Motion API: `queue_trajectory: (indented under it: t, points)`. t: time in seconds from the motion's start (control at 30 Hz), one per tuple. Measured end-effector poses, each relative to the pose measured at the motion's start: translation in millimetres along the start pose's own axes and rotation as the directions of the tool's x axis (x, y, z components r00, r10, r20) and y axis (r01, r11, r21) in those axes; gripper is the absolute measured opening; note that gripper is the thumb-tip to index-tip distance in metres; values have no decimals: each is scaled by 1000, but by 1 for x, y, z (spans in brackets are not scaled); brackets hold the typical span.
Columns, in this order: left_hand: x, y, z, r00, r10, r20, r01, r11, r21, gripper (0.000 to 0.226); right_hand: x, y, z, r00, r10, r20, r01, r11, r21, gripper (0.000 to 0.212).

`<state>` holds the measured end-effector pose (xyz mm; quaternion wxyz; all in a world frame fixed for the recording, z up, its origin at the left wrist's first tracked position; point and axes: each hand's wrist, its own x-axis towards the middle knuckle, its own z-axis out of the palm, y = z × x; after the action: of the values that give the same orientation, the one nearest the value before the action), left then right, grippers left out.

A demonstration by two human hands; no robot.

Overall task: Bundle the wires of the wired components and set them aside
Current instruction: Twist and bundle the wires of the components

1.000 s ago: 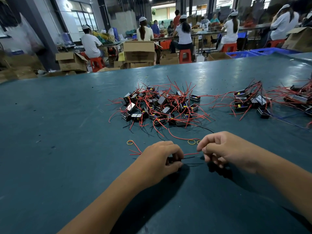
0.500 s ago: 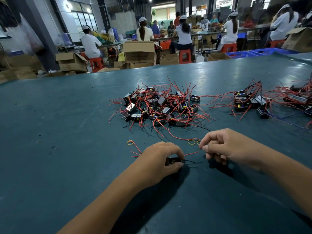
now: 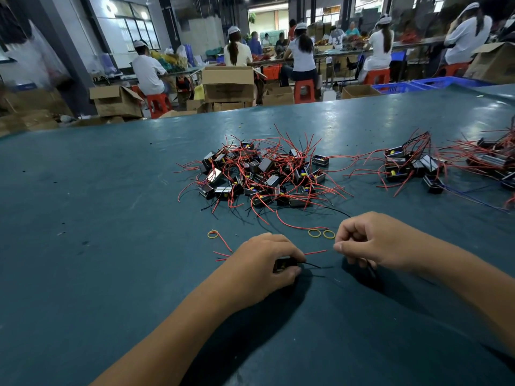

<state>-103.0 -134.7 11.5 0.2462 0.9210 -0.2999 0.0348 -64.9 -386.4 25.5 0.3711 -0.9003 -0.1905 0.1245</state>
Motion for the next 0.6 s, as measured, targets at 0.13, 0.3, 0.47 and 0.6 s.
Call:
queue_trajectory:
  t: [0.13,0.3,0.47,0.6]
  points:
    - [0,1,0,1000,-2,-2,2,1000,-4,18,0,0,-3,999,29,20,-30,999,19,12]
    - [0,2,0,1000,-7,1,7,1000,-9,18,0,-1,-3,999,43,10,-42,999,-17,14]
    - [0,2,-2,1000,-13,5,13,1000,-10,18,-1,-2,-1,998,63,-9,-63,997,-35,13]
    - [0,2,-1,1000,-8,2,8,1000,-2,17,-1,-3,2,996,82,-27,-84,992,-91,13]
